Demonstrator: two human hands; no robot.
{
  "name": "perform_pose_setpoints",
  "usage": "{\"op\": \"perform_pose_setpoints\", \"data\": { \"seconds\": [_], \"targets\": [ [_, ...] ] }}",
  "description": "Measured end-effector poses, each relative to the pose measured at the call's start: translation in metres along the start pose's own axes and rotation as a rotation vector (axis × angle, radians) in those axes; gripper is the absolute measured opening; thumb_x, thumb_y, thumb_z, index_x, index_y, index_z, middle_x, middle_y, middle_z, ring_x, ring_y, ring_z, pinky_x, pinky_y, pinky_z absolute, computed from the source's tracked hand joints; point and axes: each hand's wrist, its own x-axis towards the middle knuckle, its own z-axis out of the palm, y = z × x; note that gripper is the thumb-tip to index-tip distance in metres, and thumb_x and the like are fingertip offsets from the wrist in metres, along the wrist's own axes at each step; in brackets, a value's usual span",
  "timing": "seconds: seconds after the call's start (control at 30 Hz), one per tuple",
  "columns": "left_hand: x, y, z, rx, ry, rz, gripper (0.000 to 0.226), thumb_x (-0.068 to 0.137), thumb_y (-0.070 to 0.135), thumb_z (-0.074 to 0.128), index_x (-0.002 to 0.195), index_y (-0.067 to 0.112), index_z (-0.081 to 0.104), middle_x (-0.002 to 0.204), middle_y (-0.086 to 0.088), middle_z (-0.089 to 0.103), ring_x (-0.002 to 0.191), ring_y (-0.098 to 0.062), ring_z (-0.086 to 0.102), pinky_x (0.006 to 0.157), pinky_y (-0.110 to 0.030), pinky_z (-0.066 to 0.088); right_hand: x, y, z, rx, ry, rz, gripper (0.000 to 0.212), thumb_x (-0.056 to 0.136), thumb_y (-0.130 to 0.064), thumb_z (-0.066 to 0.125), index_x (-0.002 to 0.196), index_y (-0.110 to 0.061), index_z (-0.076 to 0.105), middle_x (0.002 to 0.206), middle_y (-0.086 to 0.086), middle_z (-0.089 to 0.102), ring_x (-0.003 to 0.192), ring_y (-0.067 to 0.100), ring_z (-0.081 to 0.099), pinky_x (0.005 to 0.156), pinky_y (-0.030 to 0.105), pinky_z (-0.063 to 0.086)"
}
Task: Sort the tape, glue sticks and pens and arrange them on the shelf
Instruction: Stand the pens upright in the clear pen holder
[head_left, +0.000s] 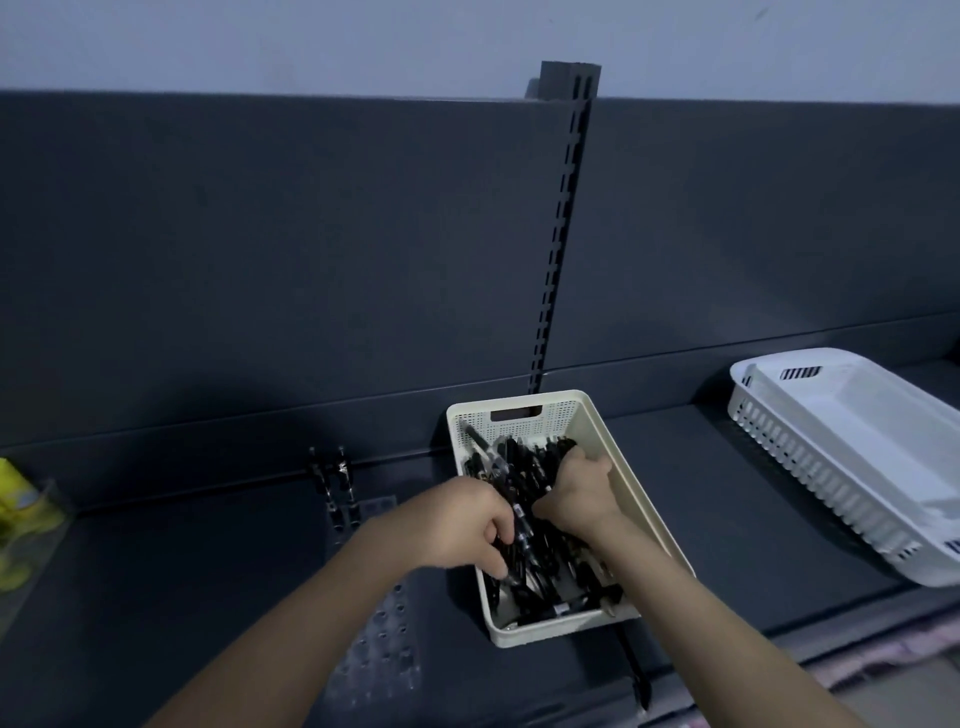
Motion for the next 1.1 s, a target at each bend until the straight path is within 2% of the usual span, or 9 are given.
{"op": "perform_pose_setpoints", "data": {
  "seconds": [0.13,0.23,0.37,0.43,0.57,0.73,0.8,0.93,1.1],
  "targets": [
    [0.003,0.001,0.0,-0.054,-0.03,-0.017,0.014,0.084,0.017,0.071,0.098,0.015,0.073,0.087,0.01,0.066,0.077,-0.001,0.061,0.07,-0.014,0.049,0.009,0.009,-0.005,0.1,-0.001,-0.045,0.028,0.07,-0.014,0.071,0.094,-0.006,0.057,0.095,0.011,0.064,0.076,0.022,0.058,0.062,0.021,0.042],
    [0.002,0.001,-0.003,-0.072,0.035,-0.012,0.014,0.088,0.014,0.065,0.098,0.012,0.074,0.097,0.003,0.072,0.088,-0.007,0.065,0.082,-0.026,0.053,0.012,0.014,-0.01,0.308,-0.029,-0.049,0.009,0.072,-0.004,0.064,0.079,-0.007,0.063,0.072,0.007,0.065,0.065,0.02,0.062,0.053,0.022,0.046],
    [0.001,-0.003,-0.004,-0.121,0.131,0.008,0.012,0.087,0.014,0.068,0.097,0.012,0.074,0.092,0.007,0.069,0.082,0.002,0.063,0.077,-0.016,0.052,0.012,0.014,-0.021,0.528,-0.013,-0.022,0.012,0.073,0.0,0.061,0.069,-0.01,0.058,0.061,0.004,0.059,0.05,0.016,0.056,0.043,0.019,0.043],
    [-0.001,-0.005,-0.008,-0.194,0.241,0.013,0.007,0.083,0.014,0.072,0.089,0.013,0.075,0.083,0.011,0.066,0.074,0.008,0.061,0.068,-0.008,0.047,0.012,0.012,-0.028,0.604,0.007,-0.017,0.013,0.077,-0.002,0.059,0.068,-0.011,0.055,0.062,0.004,0.056,0.053,0.017,0.053,0.048,0.023,0.043],
    [0.0,-0.013,-0.017,-0.451,0.663,-0.063,0.008,0.076,0.014,0.078,0.079,0.02,0.073,0.071,0.011,0.067,0.063,0.006,0.057,0.061,-0.007,0.041,0.011,0.007,-0.041,0.787,-0.01,-0.04,0.01,0.083,-0.006,0.054,0.075,-0.01,0.051,0.071,0.009,0.05,0.065,0.022,0.051,0.058,0.033,0.043],
    [0.0,-0.015,-0.019,-1.131,0.967,-0.262,0.013,0.084,0.004,0.069,0.076,0.014,0.072,0.075,0.0,0.07,0.072,-0.006,0.067,0.061,-0.014,0.052,0.006,0.001,-0.056,1.034,-0.092,-0.064,0.009,0.087,-0.002,0.052,0.078,-0.006,0.053,0.059,0.007,0.061,0.06,0.026,0.062,0.059,0.037,0.054],
    [-0.001,-0.015,-0.016,-1.347,0.927,-0.343,0.012,0.087,0.0,0.065,0.08,0.008,0.071,0.087,-0.007,0.07,0.083,-0.011,0.067,0.063,-0.013,0.053,0.001,-0.003,-0.059,1.198,-0.175,-0.036,0.006,0.089,0.002,0.049,0.084,-0.002,0.049,0.059,0.013,0.061,0.056,0.026,0.064,0.059,0.04,0.059],
    [-0.005,-0.012,-0.002,-1.55,0.543,-0.315,0.024,0.086,-0.008,0.061,0.11,-0.008,0.062,0.114,-0.019,0.064,0.101,-0.023,0.067,0.072,-0.019,0.055,-0.01,-0.019,-0.052,1.295,-0.234,-0.01,0.005,0.089,0.006,0.051,0.087,0.002,0.051,0.061,0.013,0.06,0.057,0.024,0.064,0.063,0.041,0.061],
    [-0.011,-0.002,0.001,-1.477,0.184,-0.238,0.038,0.083,-0.021,0.049,0.114,-0.002,0.062,0.107,-0.018,0.069,0.095,-0.023,0.067,0.073,-0.027,0.054,-0.025,-0.041,-0.04,1.327,-0.253,-0.014,0.008,0.087,0.005,0.051,0.086,0.001,0.058,0.065,0.013,0.058,0.054,0.024,0.059,0.053,0.034,0.056]
  ]
}}
